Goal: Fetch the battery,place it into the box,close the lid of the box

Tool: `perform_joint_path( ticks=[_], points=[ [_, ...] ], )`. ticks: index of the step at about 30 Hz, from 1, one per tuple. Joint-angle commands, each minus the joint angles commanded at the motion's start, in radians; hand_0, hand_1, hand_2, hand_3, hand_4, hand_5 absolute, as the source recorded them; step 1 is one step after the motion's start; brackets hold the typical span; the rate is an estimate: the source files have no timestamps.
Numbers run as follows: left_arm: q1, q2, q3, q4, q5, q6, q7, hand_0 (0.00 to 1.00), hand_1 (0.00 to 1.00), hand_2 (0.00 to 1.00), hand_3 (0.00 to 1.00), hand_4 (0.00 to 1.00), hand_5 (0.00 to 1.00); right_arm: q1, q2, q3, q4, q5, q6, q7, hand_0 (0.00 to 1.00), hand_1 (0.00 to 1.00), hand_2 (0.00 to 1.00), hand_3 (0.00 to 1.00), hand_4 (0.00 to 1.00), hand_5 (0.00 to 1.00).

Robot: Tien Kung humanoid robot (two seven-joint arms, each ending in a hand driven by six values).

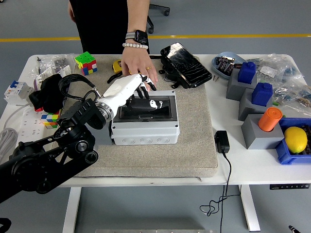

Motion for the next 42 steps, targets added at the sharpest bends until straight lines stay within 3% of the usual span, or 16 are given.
perform_joint_path(
  ticks=[1,5,6,7,16,18,22,25,33,42],
  points=[
    [0.012,-0.001,-0.015,0.001,-0.032,0.037,-0.038,0.42,0.565,0.532,0.613,0.998,0.653,0.0,0.0,0.0,0.0,0.0,0.0,0.0,0.576,0.64,0.631,0.527,0.828,0.38],
    [0.068,-0.01,-0.106,0.011,-0.208,0.202,-0.213,0.42,0.565,0.532,0.613,0.998,0.653,0.003,0.002,0.001,0.001,0.0,0.0,0.001,0.576,0.64,0.631,0.527,0.828,0.38],
    [0.08,-0.012,-0.132,0.016,-0.247,0.217,-0.252,0.42,0.565,0.532,0.613,0.998,0.653,0.003,0.002,0.001,0.001,0.001,0.001,0.001,0.576,0.64,0.631,0.527,0.828,0.38],
    [0.091,-0.014,-0.155,0.02,-0.286,0.218,-0.291,0.677,0.704,0.668,0.678,0.998,0.651,0.003,0.003,0.001,0.001,0.001,0.001,0.001,0.575,0.641,0.631,0.527,0.829,0.381],
    [0.188,-0.002,-0.368,0.066,-0.669,0.113,-0.673,0.689,0.71,0.667,0.678,0.998,0.654,0.006,0.002,0.0,0.0,0.003,0.002,0.0,0.575,0.641,0.631,0.527,0.829,0.382],
    [0.211,-0.003,-0.41,0.073,-0.754,0.102,-0.728,0.689,0.71,0.667,0.678,0.998,0.654,0.007,0.001,0.003,0.001,0.001,0.002,0.0,0.575,0.641,0.631,0.527,0.829,0.382],
    [0.253,0.001,-0.499,0.081,-0.922,0.077,-0.742,0.701,0.71,0.667,0.677,0.998,0.658,0.01,0.002,0.005,0.001,0.001,0.003,0.0,0.574,0.641,0.631,0.528,0.83,0.383],
    [0.271,0.012,-0.549,0.082,-0.985,0.066,-0.745,0.697,0.706,0.667,0.676,0.998,0.657,0.01,0.003,0.003,0.001,0.001,0.004,0.0,0.574,0.641,0.631,0.528,0.83,0.383],
    [0.299,0.027,-0.629,0.083,-1.009,0.057,-0.74,0.691,0.703,0.666,0.674,0.998,0.652,0.012,0.004,0.002,0.002,0.001,0.007,-0.002,0.574,0.64,0.632,0.528,0.83,0.383],
    [0.308,0.03,-0.639,0.08,-1.005,0.054,-0.728,0.684,0.7,0.666,0.675,0.998,0.65,0.016,0.005,-0.002,0.003,0.001,0.01,-0.002,0.575,0.64,0.632,0.528,0.831,0.385]
  ],
)
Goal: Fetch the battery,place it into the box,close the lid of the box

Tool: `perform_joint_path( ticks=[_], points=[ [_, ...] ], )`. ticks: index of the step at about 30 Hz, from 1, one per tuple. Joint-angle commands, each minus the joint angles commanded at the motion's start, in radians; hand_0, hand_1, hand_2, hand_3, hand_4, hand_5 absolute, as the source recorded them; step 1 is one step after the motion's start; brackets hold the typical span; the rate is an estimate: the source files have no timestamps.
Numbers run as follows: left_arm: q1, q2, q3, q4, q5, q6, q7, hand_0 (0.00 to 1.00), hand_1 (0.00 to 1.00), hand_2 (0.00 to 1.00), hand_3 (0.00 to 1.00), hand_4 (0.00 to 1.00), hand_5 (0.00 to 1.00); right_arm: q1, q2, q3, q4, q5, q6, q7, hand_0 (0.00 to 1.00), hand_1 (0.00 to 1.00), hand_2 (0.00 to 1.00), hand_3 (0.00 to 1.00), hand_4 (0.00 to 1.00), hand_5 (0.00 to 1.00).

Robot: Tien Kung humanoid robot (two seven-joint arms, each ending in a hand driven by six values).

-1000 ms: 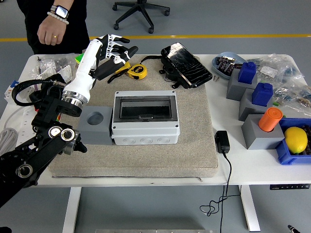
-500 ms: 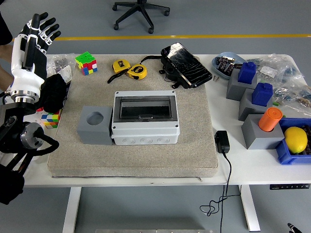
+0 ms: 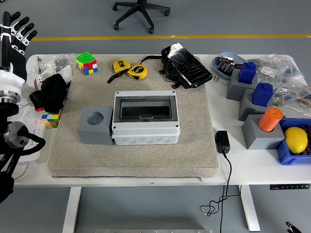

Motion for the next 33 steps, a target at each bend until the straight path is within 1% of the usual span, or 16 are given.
perform_joint_path(
  ticks=[6,7,12,13,19,20,25,26,31,32,33],
  points=[
    [0.0,0.001,-0.003,-0.002,-0.001,0.0,-0.002,0.68,0.699,0.666,0.675,0.998,0.647,-0.001,-0.002,-0.003,0.0,-0.001,0.0,-0.001,0.575,0.637,0.626,0.528,0.831,0.384],
    [0.001,0.002,-0.003,-0.003,0.0,-0.001,-0.002,0.68,0.699,0.666,0.675,0.998,0.647,-0.001,-0.002,-0.004,0.0,-0.002,0.0,-0.002,0.576,0.593,0.558,0.509,0.822,0.378],
    [0.001,0.002,-0.005,-0.003,0.0,-0.002,0.001,0.68,0.698,0.665,0.675,0.998,0.646,-0.002,0.001,0.001,-0.001,-0.003,-0.001,-0.002,0.576,0.593,0.558,0.509,0.822,0.378],
    [0.001,0.002,-0.004,-0.003,0.0,-0.004,0.004,0.672,0.692,0.663,0.672,0.998,0.646,-0.003,0.002,0.002,-0.001,-0.003,-0.001,-0.003,0.574,0.569,0.516,0.482,0.82,0.376],
    [0.003,-0.002,-0.011,-0.005,0.002,-0.007,0.01,0.672,0.692,0.663,0.672,0.998,0.646,-0.009,0.004,0.009,-0.002,-0.005,0.001,-0.006,0.574,0.569,0.516,0.482,0.82,0.376],
    [0.004,-0.003,-0.013,-0.005,0.002,-0.008,0.011,0.671,0.685,0.659,0.664,0.998,0.644,-0.01,0.003,0.01,-0.002,-0.006,0.002,-0.006,0.574,0.464,0.419,0.419,0.808,0.386],
    [0.01,-0.008,-0.021,-0.006,0.002,-0.009,0.013,0.671,0.685,0.659,0.664,0.998,0.644,-0.013,0.004,0.014,-0.002,-0.007,0.003,-0.008,0.574,0.464,0.419,0.419,0.808,0.386],
    [0.011,-0.01,-0.023,-0.006,0.003,-0.01,0.015,0.657,0.66,0.656,0.662,0.998,0.646,-0.014,0.004,0.014,-0.002,-0.007,0.004,-0.008,0.574,0.43,0.371,0.376,0.828,0.37],
    [0.009,-0.013,-0.028,-0.009,0.004,-0.012,0.018,0.657,0.66,0.656,0.662,0.998,0.646,-0.014,0.004,0.015,-0.003,-0.008,-0.001,-0.005,0.574,0.43,0.371,0.376,0.828,0.37],
    [0.008,-0.014,-0.028,-0.009,0.003,-0.012,0.016,0.648,0.644,0.652,0.654,0.998,0.643,-0.013,0.004,0.016,-0.003,-0.008,-0.002,-0.004,0.565,0.485,0.413,0.409,0.815,0.376],
    [0.007,-0.013,-0.028,-0.01,0.0,-0.012,0.013,0.648,0.644,0.652,0.654,0.998,0.643,-0.013,0.004,0.016,-0.003,-0.008,-0.003,-0.004,0.565,0.485,0.413,0.409,0.815,0.376]
  ],
)
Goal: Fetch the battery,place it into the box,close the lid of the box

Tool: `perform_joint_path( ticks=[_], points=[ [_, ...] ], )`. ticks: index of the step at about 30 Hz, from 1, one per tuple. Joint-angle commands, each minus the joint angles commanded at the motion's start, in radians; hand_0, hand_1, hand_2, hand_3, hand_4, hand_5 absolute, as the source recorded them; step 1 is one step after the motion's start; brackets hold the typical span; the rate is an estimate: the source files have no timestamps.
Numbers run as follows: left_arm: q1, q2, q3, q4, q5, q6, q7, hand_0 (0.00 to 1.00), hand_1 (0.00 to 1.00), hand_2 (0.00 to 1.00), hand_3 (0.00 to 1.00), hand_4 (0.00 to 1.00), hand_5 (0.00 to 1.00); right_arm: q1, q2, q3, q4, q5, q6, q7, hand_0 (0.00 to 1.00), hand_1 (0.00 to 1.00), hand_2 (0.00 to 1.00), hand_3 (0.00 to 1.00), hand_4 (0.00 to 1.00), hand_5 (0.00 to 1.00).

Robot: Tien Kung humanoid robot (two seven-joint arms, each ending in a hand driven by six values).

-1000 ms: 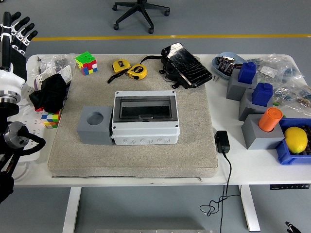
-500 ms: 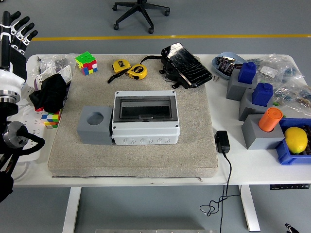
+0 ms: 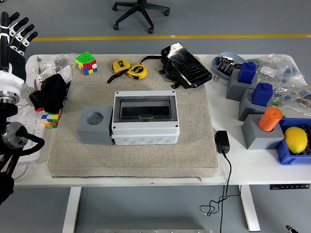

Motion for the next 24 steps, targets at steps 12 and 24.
perform_joint_path(
  ticks=[12,24],
  points=[
    [-0.004,0.0,-0.001,-0.008,-0.008,0.0,-0.006,0.635,0.638,0.646,0.646,0.998,0.641,0.001,-0.001,-0.001,0.002,0.0,0.004,-0.004,0.566,0.531,0.441,0.45,0.822,0.387],
    [-0.003,0.0,-0.003,-0.013,-0.015,-0.003,-0.003,0.624,0.634,0.644,0.642,0.998,0.638,0.0,0.0,0.004,0.002,-0.002,0.007,-0.007,0.565,0.501,0.386,0.411,0.811,0.4]
  ],
)
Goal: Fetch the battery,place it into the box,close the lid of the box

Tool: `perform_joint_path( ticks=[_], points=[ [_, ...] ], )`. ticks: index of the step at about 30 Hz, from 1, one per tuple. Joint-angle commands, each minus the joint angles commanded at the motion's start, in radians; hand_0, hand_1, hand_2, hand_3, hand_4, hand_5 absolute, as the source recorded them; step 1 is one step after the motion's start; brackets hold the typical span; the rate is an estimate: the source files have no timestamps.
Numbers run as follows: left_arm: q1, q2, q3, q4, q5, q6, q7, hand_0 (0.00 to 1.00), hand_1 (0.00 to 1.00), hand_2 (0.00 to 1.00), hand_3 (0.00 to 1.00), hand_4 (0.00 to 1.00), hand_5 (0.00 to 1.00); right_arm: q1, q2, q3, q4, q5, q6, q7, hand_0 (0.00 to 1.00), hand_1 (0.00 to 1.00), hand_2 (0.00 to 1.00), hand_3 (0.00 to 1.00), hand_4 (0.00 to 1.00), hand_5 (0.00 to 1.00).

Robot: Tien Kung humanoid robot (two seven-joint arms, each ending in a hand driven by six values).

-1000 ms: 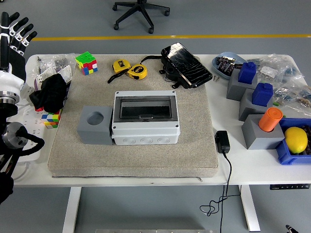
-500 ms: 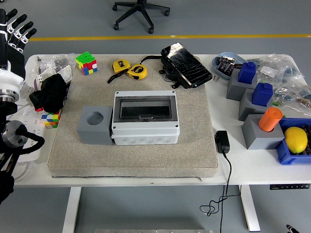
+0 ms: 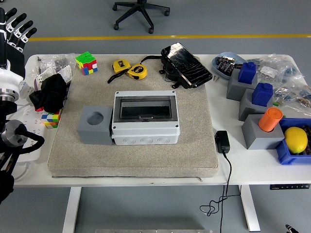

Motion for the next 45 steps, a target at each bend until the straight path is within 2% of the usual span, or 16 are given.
perform_joint_path(
  ticks=[4,5,22,23,28,29,45],
  points=[
    [-0.001,0.0,0.001,-0.001,0.0,0.0,0.001,0.624,0.634,0.644,0.642,0.998,0.638,0.0,0.0,0.002,0.0,-0.001,0.0,-0.001,0.565,0.501,0.386,0.411,0.811,0.4],
    [-0.002,0.0,0.001,-0.001,0.0,0.0,0.001,0.62,0.634,0.643,0.639,0.998,0.633,0.0,0.0,0.003,0.001,-0.001,0.0,-0.001,0.567,0.482,0.358,0.386,0.815,0.396],
    [0.001,0.001,0.0,-0.003,0.003,0.0,0.007,0.614,0.633,0.642,0.637,0.998,0.63,0.001,0.001,-0.001,0.0,-0.001,-0.011,0.006,0.568,0.485,0.367,0.38,0.826,0.384],
    [0.001,0.001,0.0,-0.003,0.003,0.001,0.007,0.617,0.632,0.642,0.636,0.998,0.628,0.001,0.001,-0.001,0.0,0.0,-0.011,0.006,0.568,0.502,0.417,0.393,0.822,0.381],
    [0.0,0.001,-0.002,-0.003,0.004,0.001,0.007,0.617,0.632,0.642,0.636,0.998,0.628,0.001,-0.001,-0.003,0.0,0.0,-0.011,0.005,0.568,0.502,0.417,0.393,0.822,0.381],
    [0.001,0.001,-0.002,-0.003,0.004,0.001,0.007,0.614,0.633,0.641,0.636,0.998,0.627,0.001,-0.001,-0.003,0.0,0.0,-0.011,0.005,0.569,0.524,0.459,0.405,0.821,0.387],
    [0.004,0.004,0.007,-0.003,0.004,0.002,0.009,0.613,0.633,0.641,0.636,0.998,0.626,0.0,-0.008,-0.016,-0.001,0.005,-0.012,0.001,0.569,0.551,0.47,0.412,0.823,0.39]
  ],
)
